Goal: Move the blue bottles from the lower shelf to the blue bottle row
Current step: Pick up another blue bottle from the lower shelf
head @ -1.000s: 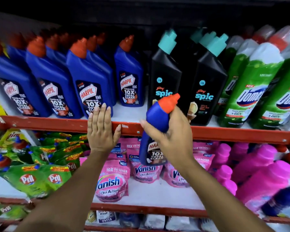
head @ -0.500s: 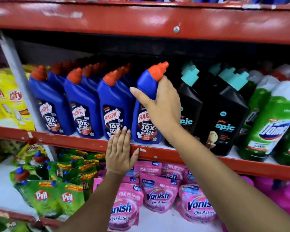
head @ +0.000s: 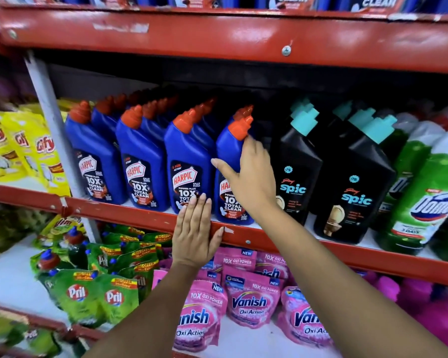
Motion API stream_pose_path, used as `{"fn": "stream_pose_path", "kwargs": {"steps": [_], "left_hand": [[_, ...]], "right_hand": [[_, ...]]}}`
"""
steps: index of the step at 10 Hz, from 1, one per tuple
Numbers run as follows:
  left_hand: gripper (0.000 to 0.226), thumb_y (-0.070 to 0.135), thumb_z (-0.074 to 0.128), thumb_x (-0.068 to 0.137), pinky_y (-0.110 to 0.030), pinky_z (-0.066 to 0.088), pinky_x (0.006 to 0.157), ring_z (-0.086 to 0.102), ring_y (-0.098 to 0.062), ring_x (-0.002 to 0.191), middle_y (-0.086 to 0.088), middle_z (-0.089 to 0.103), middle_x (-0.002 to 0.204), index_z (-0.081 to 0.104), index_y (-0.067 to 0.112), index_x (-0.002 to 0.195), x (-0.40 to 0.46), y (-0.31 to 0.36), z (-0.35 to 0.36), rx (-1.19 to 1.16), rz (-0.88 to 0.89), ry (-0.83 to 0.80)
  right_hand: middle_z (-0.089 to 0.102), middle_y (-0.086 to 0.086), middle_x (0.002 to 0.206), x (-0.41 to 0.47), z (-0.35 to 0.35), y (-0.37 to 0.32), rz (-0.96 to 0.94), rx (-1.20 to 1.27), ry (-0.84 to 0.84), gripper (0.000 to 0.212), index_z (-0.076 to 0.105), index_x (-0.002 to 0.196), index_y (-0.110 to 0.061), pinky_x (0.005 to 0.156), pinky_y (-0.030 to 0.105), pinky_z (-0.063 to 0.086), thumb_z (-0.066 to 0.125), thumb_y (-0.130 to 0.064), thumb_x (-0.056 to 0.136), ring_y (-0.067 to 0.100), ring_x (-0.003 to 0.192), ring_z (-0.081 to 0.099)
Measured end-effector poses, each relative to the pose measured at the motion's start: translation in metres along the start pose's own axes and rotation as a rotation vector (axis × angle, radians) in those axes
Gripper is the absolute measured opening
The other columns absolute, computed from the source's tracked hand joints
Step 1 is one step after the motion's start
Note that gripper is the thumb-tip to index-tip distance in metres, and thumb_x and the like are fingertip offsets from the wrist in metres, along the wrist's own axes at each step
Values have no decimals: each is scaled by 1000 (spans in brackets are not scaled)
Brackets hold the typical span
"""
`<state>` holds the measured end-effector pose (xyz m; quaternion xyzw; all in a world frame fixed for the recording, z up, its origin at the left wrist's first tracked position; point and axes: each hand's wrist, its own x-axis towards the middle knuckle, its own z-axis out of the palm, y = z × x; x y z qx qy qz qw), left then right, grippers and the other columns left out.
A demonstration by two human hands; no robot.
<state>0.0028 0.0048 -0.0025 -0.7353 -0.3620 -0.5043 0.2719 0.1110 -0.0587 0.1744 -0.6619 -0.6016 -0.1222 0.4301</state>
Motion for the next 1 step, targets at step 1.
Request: {"fn": "stream_pose_path", "kwargs": {"steps": [1], "left_hand": [[65,50,21,104,-37,9,122,14,-21,149,-9,24,157,22,6,151,1,3,-9,-42,-17,-89]], "right_hand": [[44,16,145,-19,-10,2,-37,66,70,70,31,148,-3,109,36,35,60,-39,94,30,133,41]]}}
